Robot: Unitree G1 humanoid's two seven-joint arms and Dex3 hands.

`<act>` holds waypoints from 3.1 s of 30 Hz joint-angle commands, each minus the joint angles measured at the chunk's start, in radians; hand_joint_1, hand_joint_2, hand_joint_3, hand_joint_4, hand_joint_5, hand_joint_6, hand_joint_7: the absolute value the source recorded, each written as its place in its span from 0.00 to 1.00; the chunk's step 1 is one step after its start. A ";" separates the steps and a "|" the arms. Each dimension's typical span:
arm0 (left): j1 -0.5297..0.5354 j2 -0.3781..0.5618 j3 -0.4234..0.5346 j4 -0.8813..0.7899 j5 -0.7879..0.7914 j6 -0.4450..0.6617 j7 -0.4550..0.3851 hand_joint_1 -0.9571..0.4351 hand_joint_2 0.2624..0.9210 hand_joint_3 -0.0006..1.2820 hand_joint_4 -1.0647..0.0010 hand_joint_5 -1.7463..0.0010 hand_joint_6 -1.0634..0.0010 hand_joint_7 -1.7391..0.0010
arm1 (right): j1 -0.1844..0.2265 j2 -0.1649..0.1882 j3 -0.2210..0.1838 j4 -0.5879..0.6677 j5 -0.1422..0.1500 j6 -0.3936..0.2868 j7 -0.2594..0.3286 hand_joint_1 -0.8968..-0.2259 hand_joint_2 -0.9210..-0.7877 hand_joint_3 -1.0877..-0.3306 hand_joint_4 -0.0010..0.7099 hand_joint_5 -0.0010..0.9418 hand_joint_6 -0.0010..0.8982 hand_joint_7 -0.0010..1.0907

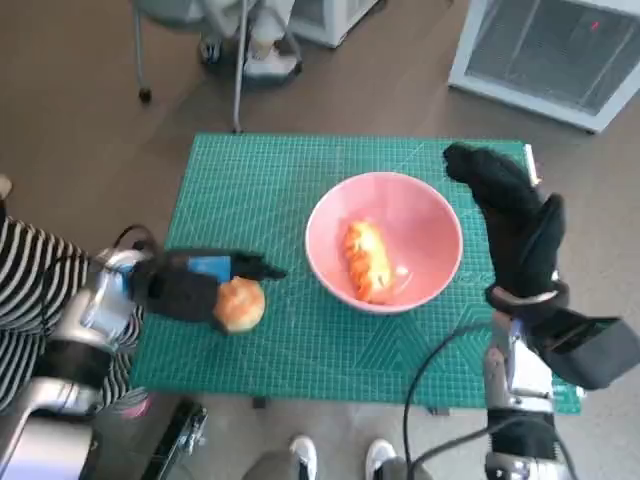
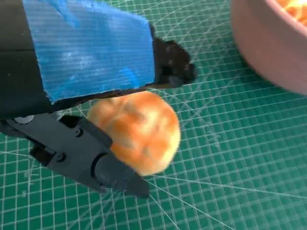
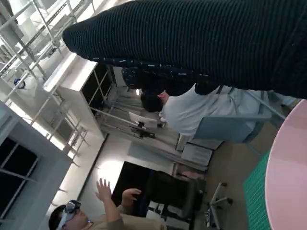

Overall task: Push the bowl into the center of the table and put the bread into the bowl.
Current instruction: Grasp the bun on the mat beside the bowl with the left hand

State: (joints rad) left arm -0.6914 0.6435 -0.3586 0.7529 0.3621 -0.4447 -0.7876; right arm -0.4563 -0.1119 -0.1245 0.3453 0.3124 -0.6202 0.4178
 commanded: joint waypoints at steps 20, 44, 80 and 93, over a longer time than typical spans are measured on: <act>-0.040 0.040 0.091 -0.089 -0.098 -0.035 -0.018 0.68 1.00 0.08 0.37 0.35 0.46 0.30 | 0.035 0.004 -0.014 -0.021 0.007 0.030 -0.007 0.33 0.00 0.49 0.27 0.00 0.06 0.38; -0.089 -0.037 0.298 -0.452 -0.311 0.055 0.100 0.69 1.00 0.05 0.35 0.35 0.41 0.31 | 0.021 0.011 -0.020 -0.002 0.014 0.028 0.004 0.31 0.00 0.49 0.28 0.00 0.06 0.38; -0.188 -0.114 0.178 -0.437 -0.241 0.186 0.006 0.61 0.77 0.07 0.70 0.72 0.74 0.64 | 0.077 0.013 -0.040 -0.067 0.001 0.032 -0.032 0.31 0.00 0.50 0.28 0.00 0.05 0.38; -0.045 0.034 0.253 -0.691 -0.259 0.324 -0.031 0.43 0.61 0.00 0.89 1.00 0.81 0.96 | 0.072 0.021 -0.031 -0.054 0.003 0.028 -0.037 0.31 0.00 0.49 0.27 0.00 0.05 0.38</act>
State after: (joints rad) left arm -0.7702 0.6484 -0.1279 0.1122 0.1180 -0.1381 -0.8057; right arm -0.4026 -0.1020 -0.1564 0.2765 0.3123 -0.6016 0.3853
